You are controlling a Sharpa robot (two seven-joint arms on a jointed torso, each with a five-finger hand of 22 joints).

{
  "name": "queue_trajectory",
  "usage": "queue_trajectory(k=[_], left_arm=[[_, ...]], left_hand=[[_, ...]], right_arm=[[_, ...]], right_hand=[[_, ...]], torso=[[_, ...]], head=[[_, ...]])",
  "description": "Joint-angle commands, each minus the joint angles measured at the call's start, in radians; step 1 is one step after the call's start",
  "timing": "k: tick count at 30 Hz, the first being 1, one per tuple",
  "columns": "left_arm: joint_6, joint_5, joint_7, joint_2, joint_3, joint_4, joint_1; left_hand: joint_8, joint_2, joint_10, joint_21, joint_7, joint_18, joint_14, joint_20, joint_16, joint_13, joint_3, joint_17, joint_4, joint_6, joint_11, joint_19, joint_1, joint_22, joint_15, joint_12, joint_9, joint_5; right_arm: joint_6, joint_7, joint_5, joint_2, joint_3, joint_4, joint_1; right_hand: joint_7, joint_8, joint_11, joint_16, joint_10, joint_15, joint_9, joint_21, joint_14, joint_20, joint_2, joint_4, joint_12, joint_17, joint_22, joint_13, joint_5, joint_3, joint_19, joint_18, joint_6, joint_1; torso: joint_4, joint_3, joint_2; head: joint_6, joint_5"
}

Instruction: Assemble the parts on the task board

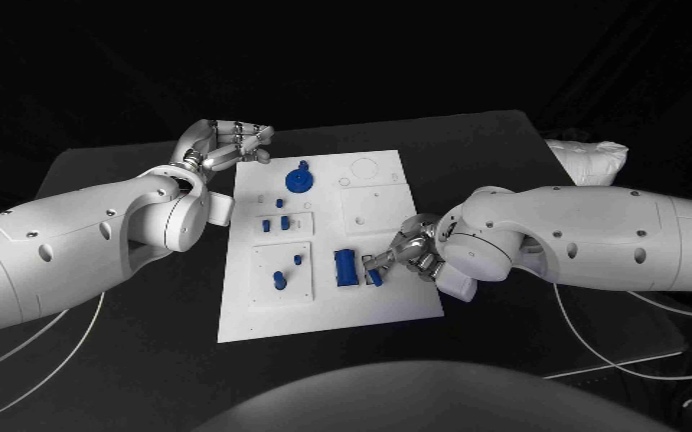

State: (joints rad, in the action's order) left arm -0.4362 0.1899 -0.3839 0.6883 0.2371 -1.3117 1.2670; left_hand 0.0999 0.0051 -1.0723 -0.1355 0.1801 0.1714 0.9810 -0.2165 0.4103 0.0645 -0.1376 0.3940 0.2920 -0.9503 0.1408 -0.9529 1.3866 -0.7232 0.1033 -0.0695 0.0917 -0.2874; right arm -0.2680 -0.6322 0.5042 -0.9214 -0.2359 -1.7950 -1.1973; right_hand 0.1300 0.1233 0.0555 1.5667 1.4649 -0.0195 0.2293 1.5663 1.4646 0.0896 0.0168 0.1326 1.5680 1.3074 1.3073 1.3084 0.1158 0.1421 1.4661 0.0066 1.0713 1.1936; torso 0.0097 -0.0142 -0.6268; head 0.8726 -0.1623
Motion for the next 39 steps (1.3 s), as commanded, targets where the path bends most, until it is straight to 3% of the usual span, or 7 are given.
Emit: queue_trajectory(k=[1, 15, 27, 39], left_arm=[[0.015, 0.005, -0.006, -0.002, -0.001, -0.002, 0.001], [0.016, 0.005, -0.007, -0.003, -0.001, -0.001, 0.001], [0.016, 0.005, -0.006, -0.004, -0.001, 0.000, 0.001], [0.016, 0.005, -0.006, -0.005, -0.001, 0.000, 0.001]], left_hand=[[0.006, 0.006, 0.006, 0.005, 0.003, 0.011, -0.006, 0.001, 0.006, 0.001, -0.005, -0.001, 0.000, 0.007, -0.002, -0.009, 0.000, 0.001, -0.002, -0.006, 0.002, -0.005], [0.006, 0.006, 0.006, 0.005, 0.003, 0.011, -0.006, 0.001, 0.006, 0.001, -0.005, -0.001, 0.000, 0.007, -0.002, -0.009, 0.000, 0.001, -0.002, -0.006, 0.002, -0.005], [0.006, 0.006, 0.006, 0.005, 0.003, 0.011, -0.006, 0.001, 0.006, 0.001, -0.005, -0.001, 0.000, 0.007, -0.002, -0.009, 0.000, 0.001, -0.002, -0.006, 0.002, -0.005], [0.006, 0.006, 0.006, 0.005, 0.003, 0.011, -0.006, 0.001, 0.006, 0.001, -0.005, -0.001, 0.000, 0.007, -0.002, -0.009, 0.000, 0.001, -0.002, -0.006, 0.002, -0.005]], right_arm=[[0.009, -0.003, 0.005, 0.001, 0.000, -0.002, 0.001], [-0.006, -0.001, 0.015, 0.000, 0.000, -0.003, 0.001], [-0.014, -0.001, 0.017, 0.000, 0.000, -0.004, 0.001], [-0.017, -0.003, 0.025, -0.002, 0.000, -0.005, 0.001]], right_hand=[[0.001, -0.004, 0.008, 0.004, 0.106, 0.009, -0.001, 0.004, 0.106, 0.008, -0.001, 0.002, 0.003, 0.263, 0.264, 0.262, -0.007, -0.006, 0.105, -0.007, -0.006, -0.008], [0.000, 0.002, 0.009, 0.004, 0.106, 0.014, 0.004, 0.004, 0.106, 0.016, 0.005, 0.023, 0.003, 0.263, 0.264, 0.262, -0.014, -0.038, 0.105, -0.007, 0.003, -0.034], [-0.021, 0.065, -0.009, 0.004, 0.106, 0.002, 0.062, 0.004, 0.106, 0.006, 0.016, 0.037, 0.003, 0.263, 0.264, 0.262, -0.016, -0.087, 0.105, -0.007, 0.023, -0.036], [-0.027, 0.121, -0.015, 0.004, 0.106, -0.005, 0.131, 0.004, 0.106, -0.001, 0.033, 0.040, 0.003, 0.263, 0.264, 0.262, -0.012, -0.122, 0.105, -0.007, -0.011, -0.021]], torso=[[0.0000, 0.0000, 0.000], [-0.0001, 0.0006, 0.000], [-0.0004, -0.0002, 0.000], [-0.0001, 0.0001, 0.000]], head=[[0.000, 0.000], [0.000, -0.001], [0.000, -0.001], [0.000, -0.001]])
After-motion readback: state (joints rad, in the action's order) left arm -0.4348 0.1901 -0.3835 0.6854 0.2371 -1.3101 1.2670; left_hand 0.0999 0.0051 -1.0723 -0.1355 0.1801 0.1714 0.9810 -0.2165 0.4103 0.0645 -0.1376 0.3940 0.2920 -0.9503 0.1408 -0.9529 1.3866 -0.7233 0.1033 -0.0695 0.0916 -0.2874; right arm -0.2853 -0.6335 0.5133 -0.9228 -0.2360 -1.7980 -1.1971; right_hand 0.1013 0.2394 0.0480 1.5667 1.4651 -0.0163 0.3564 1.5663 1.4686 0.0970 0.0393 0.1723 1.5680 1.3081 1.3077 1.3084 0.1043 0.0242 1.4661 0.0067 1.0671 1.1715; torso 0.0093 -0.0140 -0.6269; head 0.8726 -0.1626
